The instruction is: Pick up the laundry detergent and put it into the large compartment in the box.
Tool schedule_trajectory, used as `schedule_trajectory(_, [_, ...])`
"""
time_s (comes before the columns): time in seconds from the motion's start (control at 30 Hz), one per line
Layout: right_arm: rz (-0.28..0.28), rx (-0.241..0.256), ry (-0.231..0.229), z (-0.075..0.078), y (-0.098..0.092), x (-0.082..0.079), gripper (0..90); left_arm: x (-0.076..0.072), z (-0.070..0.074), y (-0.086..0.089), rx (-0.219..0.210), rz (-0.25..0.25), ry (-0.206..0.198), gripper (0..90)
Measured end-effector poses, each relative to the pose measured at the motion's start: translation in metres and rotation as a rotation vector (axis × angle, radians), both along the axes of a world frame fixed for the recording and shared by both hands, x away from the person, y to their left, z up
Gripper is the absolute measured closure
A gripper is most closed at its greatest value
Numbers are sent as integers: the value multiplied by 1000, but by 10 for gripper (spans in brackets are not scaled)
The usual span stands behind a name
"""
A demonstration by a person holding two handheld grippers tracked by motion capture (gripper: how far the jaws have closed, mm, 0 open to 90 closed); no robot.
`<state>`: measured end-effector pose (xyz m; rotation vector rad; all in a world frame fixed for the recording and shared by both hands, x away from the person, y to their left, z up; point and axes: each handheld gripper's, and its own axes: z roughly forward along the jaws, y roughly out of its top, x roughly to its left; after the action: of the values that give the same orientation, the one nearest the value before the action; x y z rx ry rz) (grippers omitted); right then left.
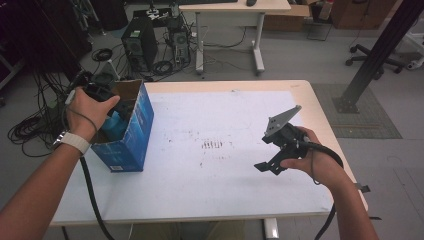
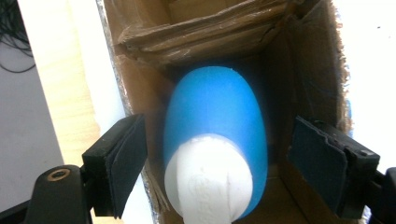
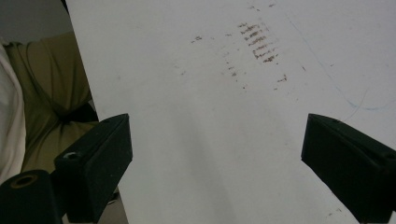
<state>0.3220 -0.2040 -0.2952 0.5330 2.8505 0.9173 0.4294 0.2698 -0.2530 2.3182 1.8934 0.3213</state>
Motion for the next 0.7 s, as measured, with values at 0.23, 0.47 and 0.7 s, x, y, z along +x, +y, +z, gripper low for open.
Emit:
schedule_trajectory(0.23, [1,-2,0,1,1,0,89,-1,3,1,-18,-21,-12,160])
schedule_trajectory(0.47, [-1,-3,0,1,1,0,89,-2,12,-2,-10,-52,-19,139])
schedule_trajectory(0.7, [-1,-3,-1,3,1,0,89,-2,23,-3,-15,-58,-35,139])
